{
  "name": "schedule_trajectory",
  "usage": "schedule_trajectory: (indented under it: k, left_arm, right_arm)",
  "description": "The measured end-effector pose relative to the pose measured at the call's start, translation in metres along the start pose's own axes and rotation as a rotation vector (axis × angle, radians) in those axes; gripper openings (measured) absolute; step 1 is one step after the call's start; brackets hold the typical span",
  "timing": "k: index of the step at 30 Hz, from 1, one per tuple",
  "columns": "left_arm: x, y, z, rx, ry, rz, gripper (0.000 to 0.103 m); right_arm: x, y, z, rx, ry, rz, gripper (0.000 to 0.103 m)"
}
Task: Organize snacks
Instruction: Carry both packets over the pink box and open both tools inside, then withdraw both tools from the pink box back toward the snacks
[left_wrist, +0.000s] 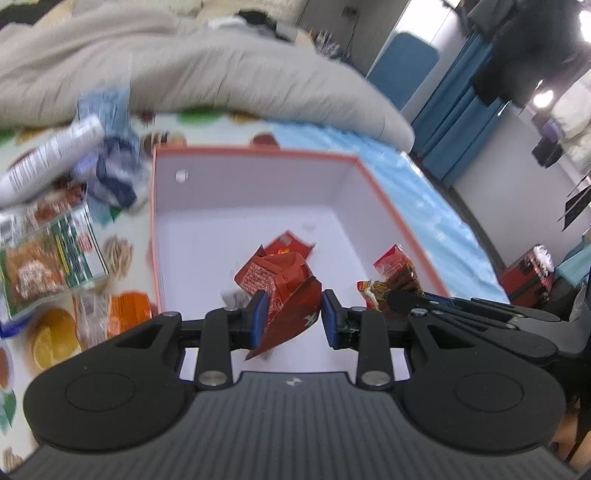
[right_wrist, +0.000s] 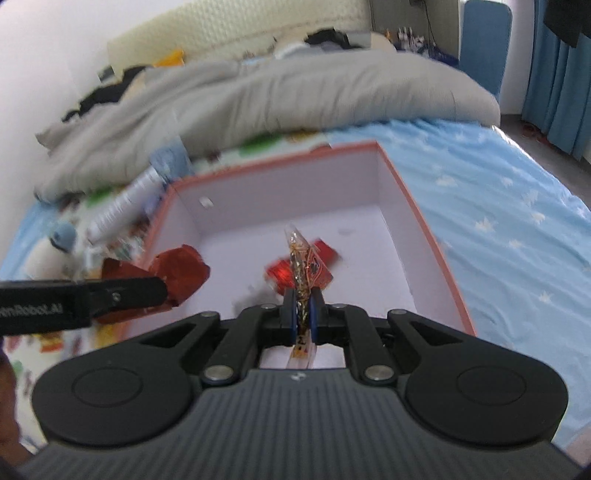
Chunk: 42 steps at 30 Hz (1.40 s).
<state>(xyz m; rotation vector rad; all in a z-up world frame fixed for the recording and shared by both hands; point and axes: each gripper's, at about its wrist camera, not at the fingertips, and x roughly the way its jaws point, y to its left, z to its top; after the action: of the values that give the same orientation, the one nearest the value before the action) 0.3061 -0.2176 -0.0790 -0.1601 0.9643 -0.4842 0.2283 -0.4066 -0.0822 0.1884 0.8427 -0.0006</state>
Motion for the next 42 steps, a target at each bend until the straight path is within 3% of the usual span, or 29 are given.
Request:
schedule_trajectory:
  k: [10,11,12,13,14,15,17,24,35,42]
  left_arm:
    - [0.031,0.000,-0.005,0.013,0.090,0.017,0.037]
    - [0.029,-0.002,-0.005,0.014,0.092,0.031,0.043]
    - [0.029,-0.002,-0.005,0.017,0.091,0.046,0.053]
    - [0.027,-0.004,-0.004,0.019,0.087,0.053,0.056]
    - [0.025,-0.004,-0.003,0.015,0.076,0.055,0.057]
    - [0.023,-0.005,-0.002,0.015,0.070,0.050,0.058]
    - [0.017,-0.010,0.001,0.031,0.065,0.049,0.058]
    - [-0.028,-0.024,0.012,0.058,-0.027,0.067,0.058]
    - [-0.132,-0.039,0.011,0.077,-0.214,0.071,0.058]
    - [-0.190,-0.033,-0.019,0.094,-0.327,0.092,0.072]
  right_arm:
    - [0.025,-0.020,-0.016,0.061,0.060,0.000,0.013]
    - [0.026,-0.022,-0.016,0.068,0.063,0.000,0.015]
    - [0.028,-0.023,-0.015,0.073,0.068,-0.012,0.020]
    - [0.029,-0.023,-0.014,0.073,0.071,-0.025,0.028]
    - [0.029,-0.024,-0.014,0.074,0.071,-0.037,0.044]
    - [0.028,-0.025,-0.014,0.082,0.065,-0.038,0.048]
    - [0.022,-0.027,-0.012,0.100,0.047,-0.023,0.046]
    - [-0.016,-0.023,0.002,0.091,-0.047,0.018,0.046]
    - [-0.093,0.008,0.010,0.058,-0.191,0.069,0.046]
    - [-0.133,0.036,-0.009,0.034,-0.241,0.090,0.047]
